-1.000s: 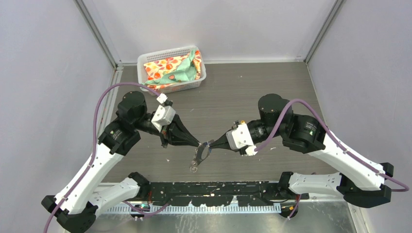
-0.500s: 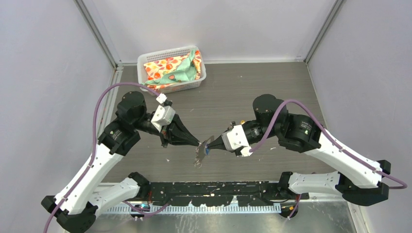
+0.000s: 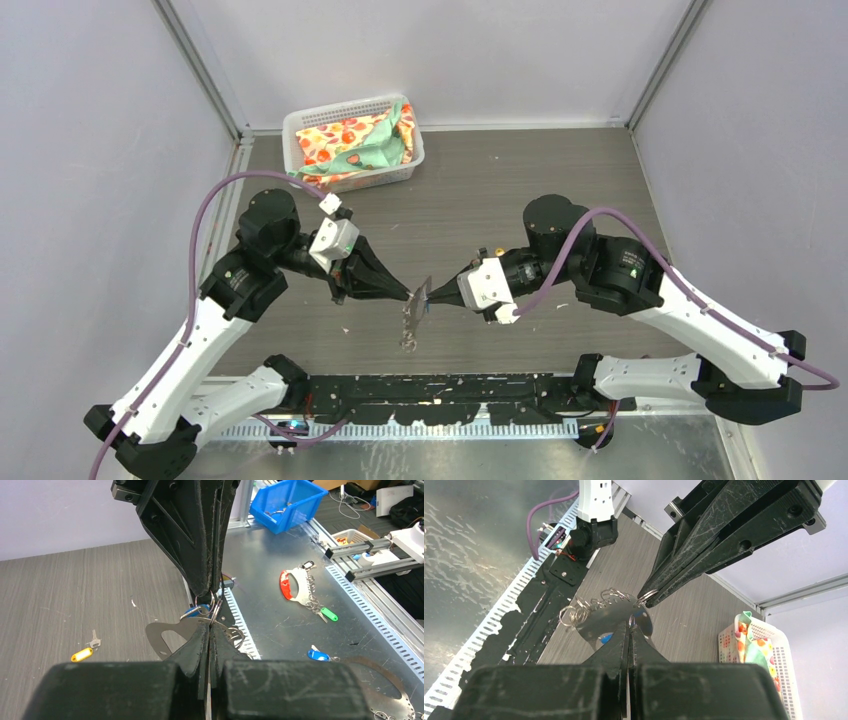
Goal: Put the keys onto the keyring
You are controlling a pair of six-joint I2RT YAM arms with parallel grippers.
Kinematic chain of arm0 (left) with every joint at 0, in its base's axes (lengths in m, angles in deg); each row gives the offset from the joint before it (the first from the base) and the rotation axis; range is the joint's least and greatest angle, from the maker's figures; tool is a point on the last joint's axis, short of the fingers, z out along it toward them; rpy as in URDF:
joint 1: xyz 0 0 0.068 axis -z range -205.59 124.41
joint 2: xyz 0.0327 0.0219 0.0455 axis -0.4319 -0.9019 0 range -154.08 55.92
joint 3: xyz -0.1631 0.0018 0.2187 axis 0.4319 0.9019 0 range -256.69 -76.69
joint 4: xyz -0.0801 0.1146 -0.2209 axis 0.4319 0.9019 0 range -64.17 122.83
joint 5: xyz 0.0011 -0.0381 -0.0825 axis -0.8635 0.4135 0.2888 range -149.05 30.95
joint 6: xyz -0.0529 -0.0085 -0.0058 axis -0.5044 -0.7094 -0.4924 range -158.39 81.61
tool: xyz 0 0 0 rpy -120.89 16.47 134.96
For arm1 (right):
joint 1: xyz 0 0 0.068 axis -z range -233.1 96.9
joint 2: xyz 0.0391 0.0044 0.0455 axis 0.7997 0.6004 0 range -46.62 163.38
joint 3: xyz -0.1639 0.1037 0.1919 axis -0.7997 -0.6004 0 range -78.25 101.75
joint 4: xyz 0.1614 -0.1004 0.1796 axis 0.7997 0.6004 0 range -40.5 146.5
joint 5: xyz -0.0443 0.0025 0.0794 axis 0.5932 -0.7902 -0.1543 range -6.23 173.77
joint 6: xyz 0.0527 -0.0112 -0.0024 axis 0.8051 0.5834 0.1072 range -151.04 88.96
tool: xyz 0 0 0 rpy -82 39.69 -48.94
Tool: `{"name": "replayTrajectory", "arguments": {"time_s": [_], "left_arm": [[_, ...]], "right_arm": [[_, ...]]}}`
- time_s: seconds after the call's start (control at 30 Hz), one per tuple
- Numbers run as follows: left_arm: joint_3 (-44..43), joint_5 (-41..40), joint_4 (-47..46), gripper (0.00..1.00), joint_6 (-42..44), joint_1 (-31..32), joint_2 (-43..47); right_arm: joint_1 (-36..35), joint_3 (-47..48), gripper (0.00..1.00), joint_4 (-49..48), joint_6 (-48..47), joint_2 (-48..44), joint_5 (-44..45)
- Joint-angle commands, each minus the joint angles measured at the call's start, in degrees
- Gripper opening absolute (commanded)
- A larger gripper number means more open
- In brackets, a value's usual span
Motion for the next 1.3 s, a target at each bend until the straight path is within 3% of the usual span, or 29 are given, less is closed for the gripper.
{"name": "replayTrajectory", "arguments": {"time_s": [0.0,1.27], "left_arm": [[-0.6,-0.9,-2.7,0.00,-0.2,0.2,0.7],[1.7,-4.7,-3.2,0.00,1.1,0.2,1.1]], "right_arm": [[-0.2,1.8,0.01,-1.8,-0.4,-0.7,0.0],[-0.3,2.3,0.01,-3.1,-0.5,0.8,-0.3]]}}
